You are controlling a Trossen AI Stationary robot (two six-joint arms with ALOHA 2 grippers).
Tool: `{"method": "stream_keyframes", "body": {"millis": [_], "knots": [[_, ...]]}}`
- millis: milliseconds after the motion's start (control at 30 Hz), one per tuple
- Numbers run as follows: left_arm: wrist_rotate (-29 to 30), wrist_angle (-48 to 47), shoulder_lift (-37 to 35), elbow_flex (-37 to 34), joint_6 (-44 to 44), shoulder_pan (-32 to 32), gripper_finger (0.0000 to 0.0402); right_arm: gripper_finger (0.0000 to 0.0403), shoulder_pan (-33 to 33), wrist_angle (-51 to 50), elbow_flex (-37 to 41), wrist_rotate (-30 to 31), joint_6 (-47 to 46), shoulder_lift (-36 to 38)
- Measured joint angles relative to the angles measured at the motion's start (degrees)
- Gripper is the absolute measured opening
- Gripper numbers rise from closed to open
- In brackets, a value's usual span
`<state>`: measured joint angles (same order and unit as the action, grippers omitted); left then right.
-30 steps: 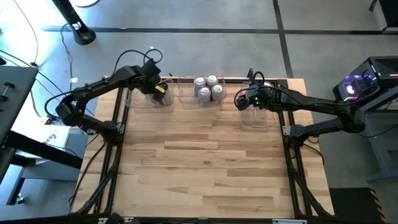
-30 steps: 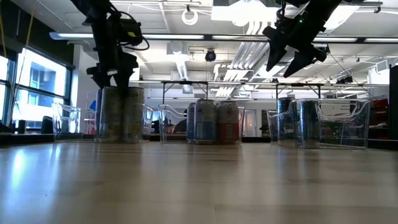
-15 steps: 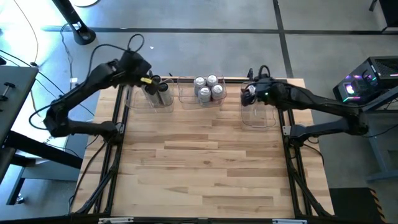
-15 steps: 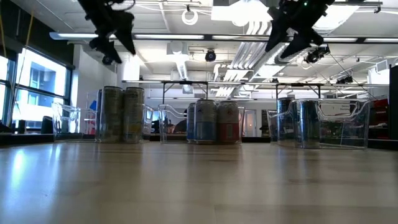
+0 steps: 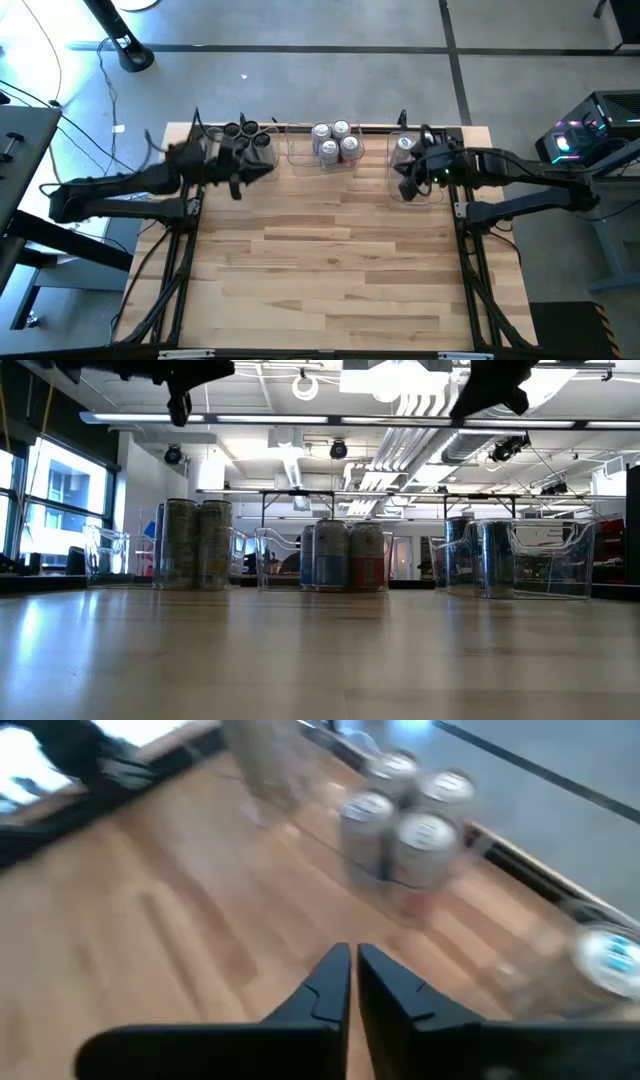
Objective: Sort soda cans
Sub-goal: Return to Home Position
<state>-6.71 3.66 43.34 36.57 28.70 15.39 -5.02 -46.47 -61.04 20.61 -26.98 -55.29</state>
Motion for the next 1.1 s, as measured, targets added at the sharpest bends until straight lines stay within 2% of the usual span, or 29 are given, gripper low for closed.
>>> {"method": "stream_keyframes", "body": {"millis": [133,367,500,600,800,967,1100], "knots": [[2.4,14.9,0.5,-8.6,1.1,-4.1,0.0008,0.0003,4.9,5.0,0.0,0.6,-1.8,-0.2],[1.0,34.8,-2.4,-24.0,6.5,-1.1,0.0001,0.0001,10.8,8.0,0.0,4.5,-11.2,-0.2],[2.8,43.2,-5.1,-33.0,11.2,-0.6,0.0,0.0,15.3,8.2,0.0,10.0,-16.5,-0.2],[6.1,42.8,-6.1,-35.3,11.6,-0.6,0.0,0.0,16.8,8.2,0.0,11.3,-19.8,-0.3],[8.8,40.9,-3.3,-35.6,8.1,-0.3,0.0,0.0,17.1,8.2,0.0,10.4,-22.5,-0.7],[9.9,39.0,-1.2,-35.9,7.2,-0.3,0.0,0.0,15.7,8.1,0.0,6.4,-21.8,-0.6],[9.9,40.0,-1.0,-35.9,8.2,-0.3,0.0,0.0,13.7,6.1,0.0,2.6,-17.1,-0.6]]}}
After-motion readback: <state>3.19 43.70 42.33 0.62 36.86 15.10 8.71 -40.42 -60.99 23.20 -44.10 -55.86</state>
